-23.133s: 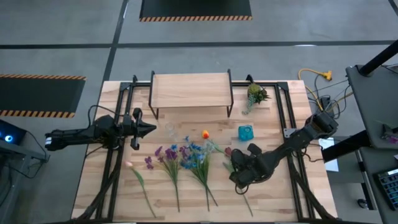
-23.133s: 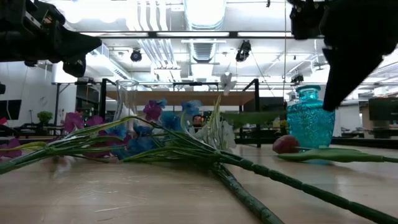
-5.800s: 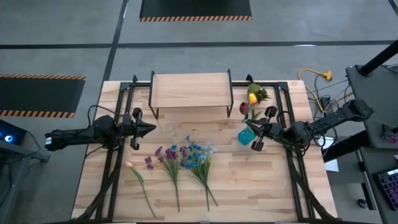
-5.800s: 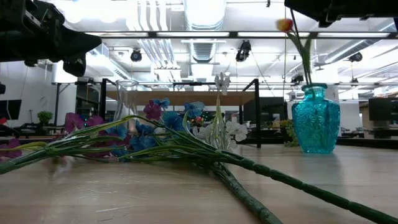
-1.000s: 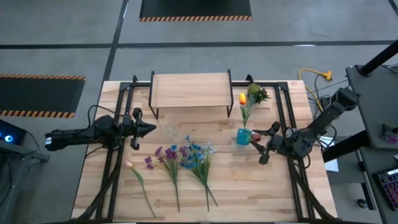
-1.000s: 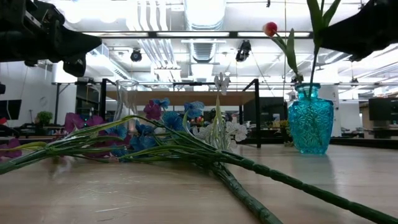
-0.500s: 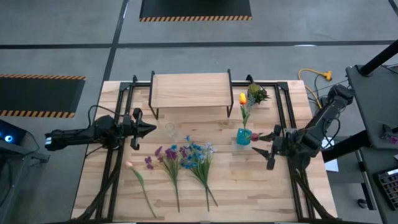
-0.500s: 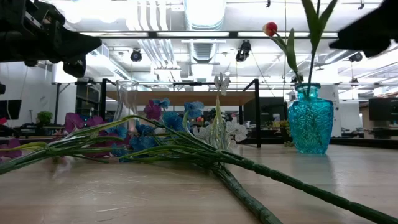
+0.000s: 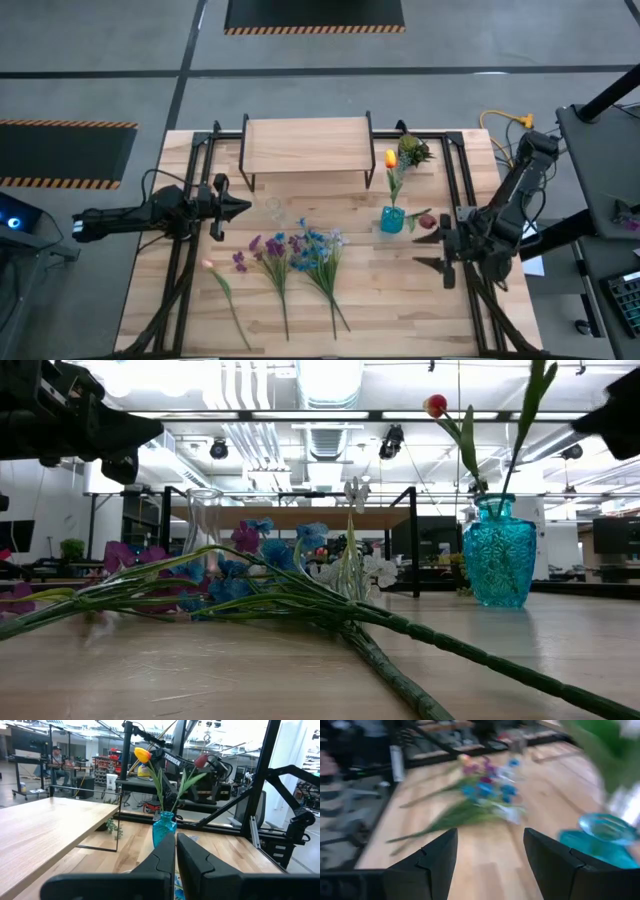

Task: Pick and place flowers into a vace then onto a shelf
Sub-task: Put the pink tulip into the transparent vase

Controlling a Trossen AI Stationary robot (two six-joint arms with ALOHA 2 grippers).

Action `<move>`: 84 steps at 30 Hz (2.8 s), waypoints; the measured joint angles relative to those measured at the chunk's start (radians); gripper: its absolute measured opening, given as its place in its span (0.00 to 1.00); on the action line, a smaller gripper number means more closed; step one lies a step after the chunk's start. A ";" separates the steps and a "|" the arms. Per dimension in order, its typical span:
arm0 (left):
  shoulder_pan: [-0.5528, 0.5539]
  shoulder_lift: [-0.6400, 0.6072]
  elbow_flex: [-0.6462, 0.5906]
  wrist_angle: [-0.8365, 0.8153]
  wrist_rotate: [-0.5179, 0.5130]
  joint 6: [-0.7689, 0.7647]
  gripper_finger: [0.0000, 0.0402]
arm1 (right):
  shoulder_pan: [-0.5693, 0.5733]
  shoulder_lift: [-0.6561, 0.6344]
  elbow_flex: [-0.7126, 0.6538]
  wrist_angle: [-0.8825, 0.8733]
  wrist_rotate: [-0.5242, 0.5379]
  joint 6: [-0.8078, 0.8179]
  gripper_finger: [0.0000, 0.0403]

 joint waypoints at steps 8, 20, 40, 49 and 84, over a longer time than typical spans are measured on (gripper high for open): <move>0.000 0.000 0.000 0.000 0.000 0.000 0.00 | 0.037 0.019 -0.170 0.728 -0.253 -0.596 0.54; 0.000 0.000 0.000 0.002 0.000 0.000 0.00 | -0.166 0.086 -0.367 1.247 -0.636 -1.057 0.45; 0.000 0.001 0.000 0.000 -0.001 0.000 0.00 | -0.437 -0.004 -0.368 1.420 -1.036 -1.377 0.08; 0.000 0.001 0.000 0.000 0.000 0.000 0.00 | -0.442 -0.062 -0.368 1.486 -0.811 -1.407 0.03; 0.000 0.001 0.000 0.007 0.000 0.045 0.00 | -0.857 -0.093 -0.368 0.858 -1.254 -0.680 0.02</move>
